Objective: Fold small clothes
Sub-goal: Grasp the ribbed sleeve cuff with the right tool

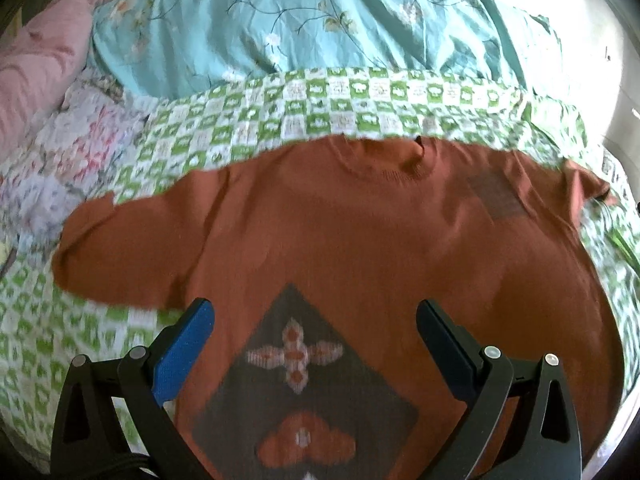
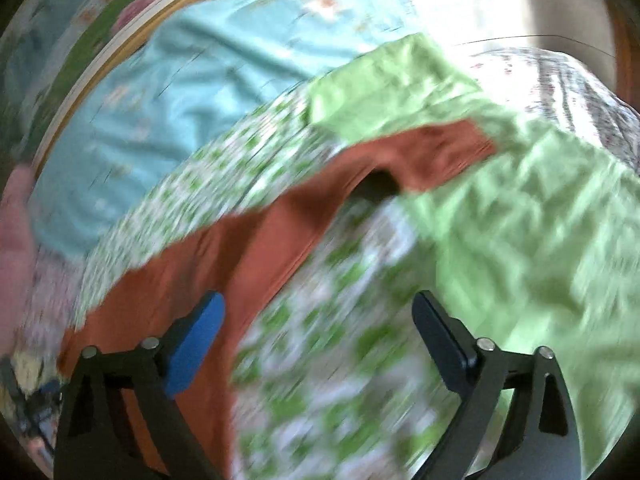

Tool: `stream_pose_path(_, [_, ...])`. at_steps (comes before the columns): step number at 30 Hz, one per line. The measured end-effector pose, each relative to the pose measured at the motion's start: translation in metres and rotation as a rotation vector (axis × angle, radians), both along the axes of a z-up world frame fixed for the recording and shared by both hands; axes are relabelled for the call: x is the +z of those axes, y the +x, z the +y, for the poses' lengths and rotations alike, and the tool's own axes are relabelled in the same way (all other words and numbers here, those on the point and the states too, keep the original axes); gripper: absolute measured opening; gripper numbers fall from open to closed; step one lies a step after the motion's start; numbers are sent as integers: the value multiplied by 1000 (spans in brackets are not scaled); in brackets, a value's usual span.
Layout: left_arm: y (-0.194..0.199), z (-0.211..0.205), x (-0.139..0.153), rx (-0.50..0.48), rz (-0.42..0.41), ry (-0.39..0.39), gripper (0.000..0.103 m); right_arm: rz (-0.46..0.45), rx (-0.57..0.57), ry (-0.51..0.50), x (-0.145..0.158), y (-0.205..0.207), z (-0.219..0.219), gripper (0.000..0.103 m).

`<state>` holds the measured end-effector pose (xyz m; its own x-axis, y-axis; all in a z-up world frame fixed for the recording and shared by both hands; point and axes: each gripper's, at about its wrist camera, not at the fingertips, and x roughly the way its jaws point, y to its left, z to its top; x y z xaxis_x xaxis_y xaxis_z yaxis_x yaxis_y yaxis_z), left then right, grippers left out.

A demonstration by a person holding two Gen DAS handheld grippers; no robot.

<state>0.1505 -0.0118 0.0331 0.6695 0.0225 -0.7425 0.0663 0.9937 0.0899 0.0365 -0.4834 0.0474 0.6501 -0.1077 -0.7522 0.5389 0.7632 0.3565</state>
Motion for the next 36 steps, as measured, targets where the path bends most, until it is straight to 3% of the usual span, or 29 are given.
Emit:
stream_pose_path(5, [42, -4, -3, 20, 11, -23, 101, 45, -129, -31, -13, 31, -77, 78])
stream_pose_path(13, [82, -12, -26, 34, 73, -30, 101, 134, -306, 3, -61, 53, -167, 64])
stream_pose_path(16, [87, -13, -36, 33, 93, -23, 101, 155, -347, 38, -78, 55, -184, 45])
stream_pose_path(18, [89, -14, -41, 34, 104, -24, 101, 157, -352, 33, -80, 57, -189, 18])
stream_pose_path(20, [88, -13, -42, 32, 106, -33, 101, 119, -332, 57, -76, 59, -189, 8])
stream_pose_path(24, [83, -11, -42, 26, 106, -44, 101, 49, -250, 24, -47, 71, -164, 8])
stream_pose_path(30, [71, -4, -37, 12, 92, -84, 101, -77, 31, 22, 11, 116, -73, 8])
stream_pose_path(33, [64, 4, -35, -4, 88, -119, 101, -129, 204, 85, 26, 146, -7, 8])
stream_pose_path(36, [58, 17, -33, -23, 95, -188, 101, -170, 384, 211, 24, 175, 70, 8])
